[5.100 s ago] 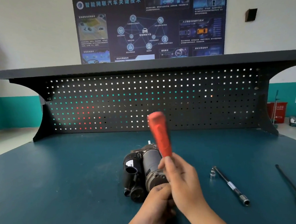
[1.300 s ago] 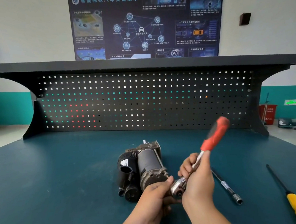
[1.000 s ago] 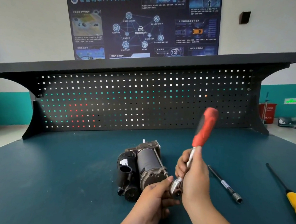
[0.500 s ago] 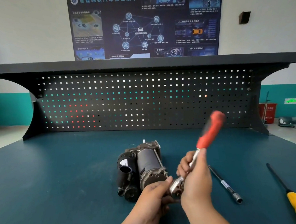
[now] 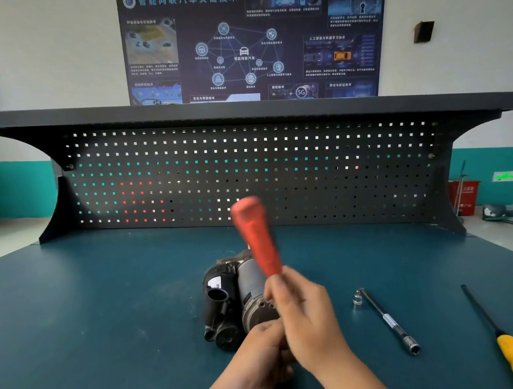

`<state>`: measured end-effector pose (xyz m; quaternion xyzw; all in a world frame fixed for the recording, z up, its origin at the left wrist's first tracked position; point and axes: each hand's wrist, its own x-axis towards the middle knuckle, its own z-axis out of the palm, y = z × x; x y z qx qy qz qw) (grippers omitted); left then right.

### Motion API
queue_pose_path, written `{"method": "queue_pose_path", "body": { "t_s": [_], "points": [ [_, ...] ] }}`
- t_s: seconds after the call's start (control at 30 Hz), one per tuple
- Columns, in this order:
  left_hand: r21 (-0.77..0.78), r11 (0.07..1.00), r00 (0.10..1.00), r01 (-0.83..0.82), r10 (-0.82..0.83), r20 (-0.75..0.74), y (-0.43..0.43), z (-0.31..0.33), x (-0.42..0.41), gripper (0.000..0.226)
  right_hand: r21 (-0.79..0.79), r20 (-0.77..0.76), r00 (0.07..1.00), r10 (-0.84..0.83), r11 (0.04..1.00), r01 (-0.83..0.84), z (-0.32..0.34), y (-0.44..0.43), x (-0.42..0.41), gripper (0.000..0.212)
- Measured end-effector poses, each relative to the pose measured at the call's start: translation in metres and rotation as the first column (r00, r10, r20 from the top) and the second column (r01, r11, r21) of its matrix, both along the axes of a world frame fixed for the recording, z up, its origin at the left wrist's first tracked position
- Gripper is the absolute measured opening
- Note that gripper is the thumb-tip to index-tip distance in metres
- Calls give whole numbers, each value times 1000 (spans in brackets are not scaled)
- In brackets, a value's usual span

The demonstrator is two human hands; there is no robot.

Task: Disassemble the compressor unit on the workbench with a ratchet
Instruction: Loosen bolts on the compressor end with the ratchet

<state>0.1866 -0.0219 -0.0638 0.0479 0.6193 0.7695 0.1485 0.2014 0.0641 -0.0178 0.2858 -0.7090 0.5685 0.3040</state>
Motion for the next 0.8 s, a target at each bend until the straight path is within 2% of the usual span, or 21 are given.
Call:
{"method": "queue_pose_path", "body": {
  "t_s": [0.07,0.13,0.2,0.23,0.3,0.37,0.43,0.47,0.5,0.57,0.67,0.73,0.8],
  "points": [
    [-13,1000,999,-24,23,-48,-1,-4,-2,30,229,-103,986,-128,962,149,-1,-3,0,37],
    [32,999,999,-19,20,-47,0,0,0,26,222,-111,978,-176,955,197,-1,-5,0,38],
    [105,994,1000,-14,16,-26,3,3,0,16,-49,35,996,-83,995,85,2,-5,2,41],
    [108,994,999,-22,24,-22,4,3,0,22,-237,116,993,-12,971,39,4,-4,3,39],
    [101,994,998,-47,50,-28,7,2,-2,40,-570,251,964,89,819,72,7,2,2,40],
    [97,993,997,-70,72,-19,8,3,-2,37,-788,331,923,195,596,157,8,10,-3,42],
    [83,993,996,-86,88,-16,9,7,0,31,-894,343,889,303,396,210,8,15,-7,44],
    [73,993,995,-92,94,-16,8,6,-1,30,-915,334,881,334,340,218,7,17,-9,45],
    [63,994,996,-91,92,-12,8,7,0,28,-920,328,880,343,330,214,7,17,-10,45],
    [64,995,997,-73,73,4,6,9,2,25,-882,333,894,299,434,183,7,14,-10,45],
    [48,997,998,-58,56,35,5,8,1,24,-695,278,942,187,716,63,7,8,-9,43],
    [24,998,998,-57,57,18,4,5,-1,28,-457,190,969,159,888,-56,7,5,-5,39],
    [11,999,999,-43,43,-20,4,2,0,24,-77,100,994,39,997,-31,4,2,-1,38]
  ]
}}
